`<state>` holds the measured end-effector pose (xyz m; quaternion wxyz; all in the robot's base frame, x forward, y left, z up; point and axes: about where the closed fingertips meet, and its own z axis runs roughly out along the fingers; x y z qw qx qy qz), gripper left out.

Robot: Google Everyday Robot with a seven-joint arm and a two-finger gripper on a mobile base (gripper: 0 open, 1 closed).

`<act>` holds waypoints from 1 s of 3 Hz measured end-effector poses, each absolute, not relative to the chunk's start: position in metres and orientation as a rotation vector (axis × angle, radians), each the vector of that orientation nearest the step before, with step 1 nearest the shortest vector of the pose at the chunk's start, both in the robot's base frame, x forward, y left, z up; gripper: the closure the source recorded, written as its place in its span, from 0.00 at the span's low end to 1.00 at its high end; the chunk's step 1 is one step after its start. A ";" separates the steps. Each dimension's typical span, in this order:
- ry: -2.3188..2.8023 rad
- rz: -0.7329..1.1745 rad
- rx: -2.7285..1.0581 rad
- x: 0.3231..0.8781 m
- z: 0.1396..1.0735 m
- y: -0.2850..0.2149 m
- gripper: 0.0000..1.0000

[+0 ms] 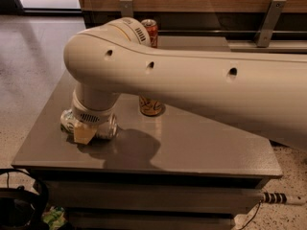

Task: Knock 7up can over

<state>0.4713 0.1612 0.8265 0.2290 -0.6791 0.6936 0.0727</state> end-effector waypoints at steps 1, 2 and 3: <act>1.907 0.198 -1.868 0.471 0.828 0.161 0.86; 1.905 0.195 -1.868 0.470 0.829 0.161 0.63; 1.902 0.192 -1.867 0.469 0.831 0.160 0.39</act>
Offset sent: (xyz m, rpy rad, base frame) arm -0.0005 -0.0003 0.0012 0.0002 -0.0026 0.0000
